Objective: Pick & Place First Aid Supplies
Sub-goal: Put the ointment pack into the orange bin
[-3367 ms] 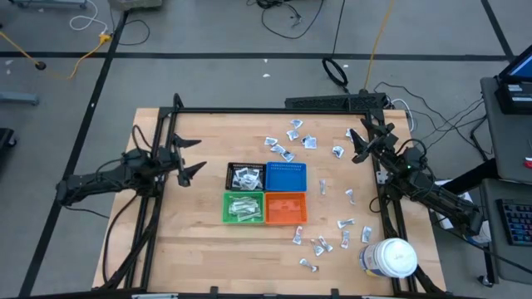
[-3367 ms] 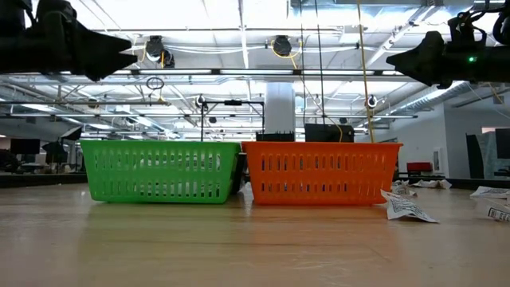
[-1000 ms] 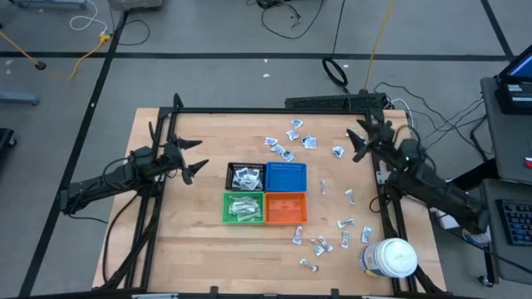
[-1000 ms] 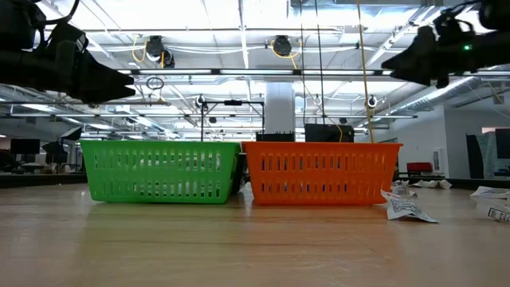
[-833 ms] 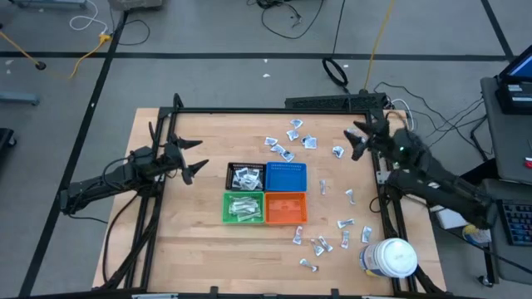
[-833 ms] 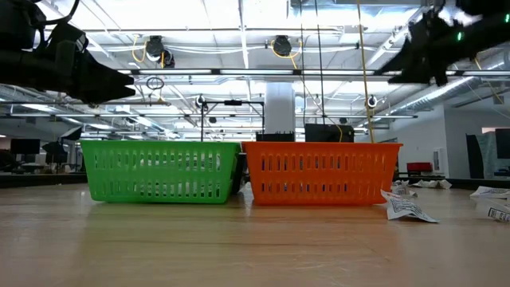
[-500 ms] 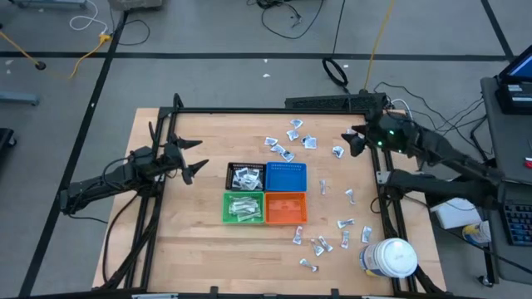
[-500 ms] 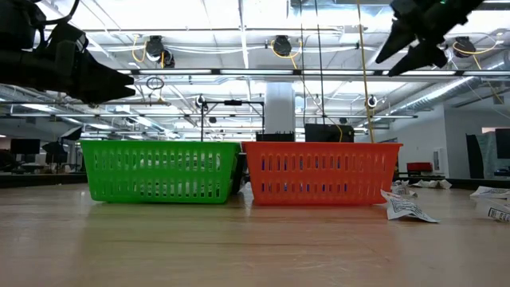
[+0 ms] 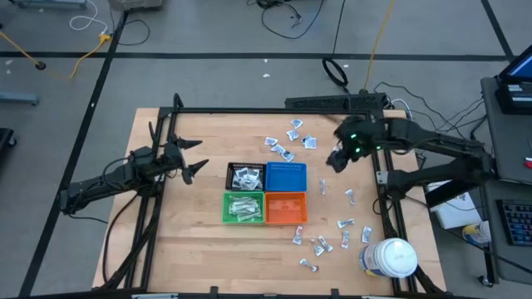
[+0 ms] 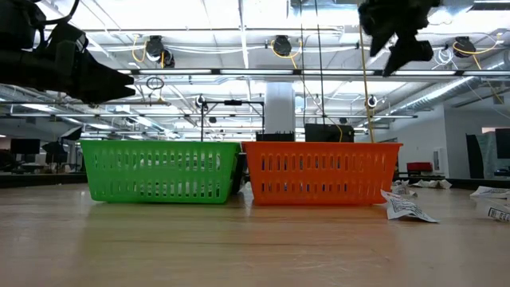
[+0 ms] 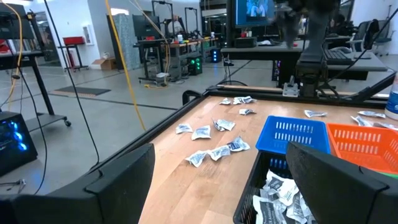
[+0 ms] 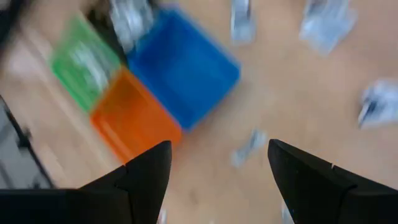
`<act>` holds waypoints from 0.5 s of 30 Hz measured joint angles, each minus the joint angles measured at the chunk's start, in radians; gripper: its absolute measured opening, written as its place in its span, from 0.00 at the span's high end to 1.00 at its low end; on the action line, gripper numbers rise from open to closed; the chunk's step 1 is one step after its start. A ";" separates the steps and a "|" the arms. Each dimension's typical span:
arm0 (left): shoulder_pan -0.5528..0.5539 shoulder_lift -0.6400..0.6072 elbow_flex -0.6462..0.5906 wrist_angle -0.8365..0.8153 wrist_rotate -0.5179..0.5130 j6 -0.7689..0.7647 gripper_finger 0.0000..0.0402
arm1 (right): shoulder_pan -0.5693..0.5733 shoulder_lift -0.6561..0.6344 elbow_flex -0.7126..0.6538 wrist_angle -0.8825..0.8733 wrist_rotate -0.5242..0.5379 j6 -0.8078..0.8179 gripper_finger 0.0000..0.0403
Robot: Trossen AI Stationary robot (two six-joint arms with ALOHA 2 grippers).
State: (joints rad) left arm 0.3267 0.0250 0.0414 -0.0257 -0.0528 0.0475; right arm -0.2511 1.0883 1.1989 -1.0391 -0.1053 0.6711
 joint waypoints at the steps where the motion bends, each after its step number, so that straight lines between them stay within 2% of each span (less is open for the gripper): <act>1: 0.000 0.000 0.000 0.000 0.000 0.000 0.09 | 0.013 0.029 0.004 -0.030 -0.029 0.011 0.35; 5: 0.000 0.000 0.000 0.000 0.000 0.000 0.09 | 0.025 0.107 0.007 -0.156 -0.110 0.063 0.35; 10: 0.000 0.000 0.000 0.000 0.000 0.000 0.09 | 0.024 0.153 -0.009 -0.282 -0.053 0.070 0.35; 15: 0.000 0.000 0.000 0.000 0.000 0.000 0.09 | 0.024 0.155 -0.035 -0.297 -0.028 0.095 0.35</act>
State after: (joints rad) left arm 0.3264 0.0250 0.0414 -0.0257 -0.0525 0.0471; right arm -0.2269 1.2436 1.1639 -1.3364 -0.1337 0.7663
